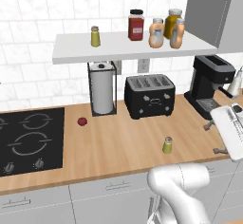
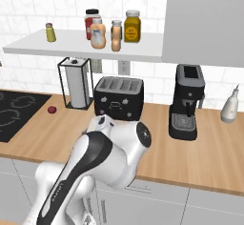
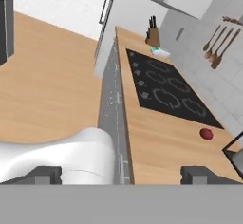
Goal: Put the shaker and condiment bottle from the counter next to their counterparts in the cabinet.
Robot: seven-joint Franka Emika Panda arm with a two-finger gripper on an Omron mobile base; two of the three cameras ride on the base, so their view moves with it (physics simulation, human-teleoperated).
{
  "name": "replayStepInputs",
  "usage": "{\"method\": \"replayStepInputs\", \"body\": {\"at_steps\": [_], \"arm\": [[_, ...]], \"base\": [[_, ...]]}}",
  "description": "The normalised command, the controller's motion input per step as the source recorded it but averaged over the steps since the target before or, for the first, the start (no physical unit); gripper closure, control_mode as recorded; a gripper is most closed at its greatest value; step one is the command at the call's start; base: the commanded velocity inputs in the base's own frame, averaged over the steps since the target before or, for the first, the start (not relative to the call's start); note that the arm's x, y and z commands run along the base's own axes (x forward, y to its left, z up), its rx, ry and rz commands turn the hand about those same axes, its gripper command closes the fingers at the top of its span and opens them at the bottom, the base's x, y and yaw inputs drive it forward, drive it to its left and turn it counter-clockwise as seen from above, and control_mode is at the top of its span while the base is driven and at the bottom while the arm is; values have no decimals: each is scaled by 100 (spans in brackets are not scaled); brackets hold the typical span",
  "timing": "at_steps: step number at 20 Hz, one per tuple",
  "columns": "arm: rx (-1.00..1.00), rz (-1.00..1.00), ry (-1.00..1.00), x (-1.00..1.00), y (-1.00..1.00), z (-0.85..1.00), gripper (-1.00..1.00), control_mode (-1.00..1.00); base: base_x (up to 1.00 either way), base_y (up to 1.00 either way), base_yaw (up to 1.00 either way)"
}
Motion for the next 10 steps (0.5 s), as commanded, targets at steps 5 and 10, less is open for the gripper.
{"method": "replayStepInputs", "body": {"at_steps": [5,10], "arm": [[9,0,0,8,7,-17,-100,-100],[6,0,0,25,2,-16,-100,-100]], "base": [[0,0,0],[0,0,0]]}}
